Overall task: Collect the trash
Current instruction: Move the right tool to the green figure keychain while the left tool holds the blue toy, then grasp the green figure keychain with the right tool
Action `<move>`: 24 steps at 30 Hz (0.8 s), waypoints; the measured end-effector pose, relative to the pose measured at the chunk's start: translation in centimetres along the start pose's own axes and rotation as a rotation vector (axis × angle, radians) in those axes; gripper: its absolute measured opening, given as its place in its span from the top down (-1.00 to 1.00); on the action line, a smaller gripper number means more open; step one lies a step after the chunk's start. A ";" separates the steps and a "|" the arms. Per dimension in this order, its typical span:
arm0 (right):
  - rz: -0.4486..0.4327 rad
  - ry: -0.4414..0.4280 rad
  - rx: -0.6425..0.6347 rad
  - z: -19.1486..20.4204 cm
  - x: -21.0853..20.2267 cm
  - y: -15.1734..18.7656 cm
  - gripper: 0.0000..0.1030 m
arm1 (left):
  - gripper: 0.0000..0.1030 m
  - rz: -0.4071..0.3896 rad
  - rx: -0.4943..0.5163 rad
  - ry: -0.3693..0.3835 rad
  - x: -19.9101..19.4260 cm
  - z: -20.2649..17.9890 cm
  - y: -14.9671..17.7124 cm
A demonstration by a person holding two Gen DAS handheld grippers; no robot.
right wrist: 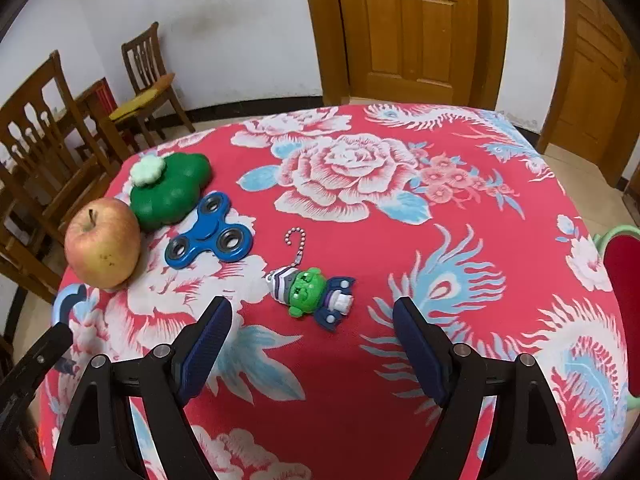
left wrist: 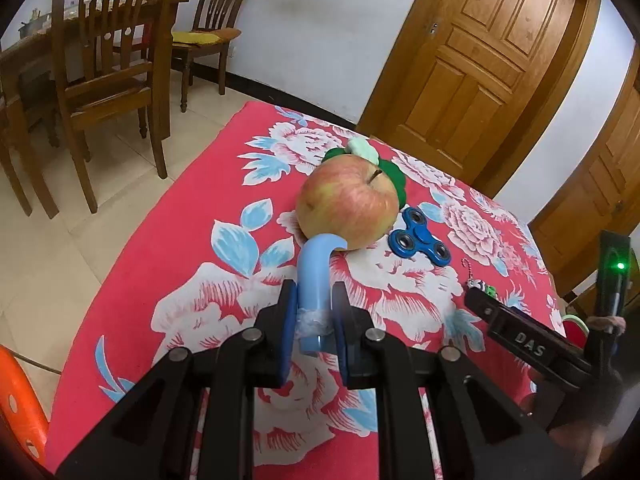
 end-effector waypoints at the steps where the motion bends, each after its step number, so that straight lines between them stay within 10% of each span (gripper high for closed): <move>1: 0.004 -0.003 0.003 0.1 0.2 0.0 -0.61 | 0.67 0.000 0.000 0.002 0.0 0.0 0.0; 9: -0.017 0.040 0.008 0.3 0.6 -0.4 -0.43 | 0.67 0.010 0.002 0.012 0.2 -0.3 0.4; 12: -0.029 0.073 -0.001 0.0 0.5 -0.5 0.09 | 0.67 0.015 0.007 0.017 0.1 -0.6 0.6; 24: -0.045 -0.023 0.081 -1.6 -2.3 0.7 0.12 | 0.67 0.011 0.047 0.039 -0.9 -2.3 1.3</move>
Point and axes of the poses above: each gripper's, at about its wrist camera, not at the fingertips, and x roughly the way its jaws point, z to its left, y to its underside, the point moved 7 cm from there along x, roughly the way its jaws point, and after that the axes turned 4 degrees about -y, right-handed, at the moved point
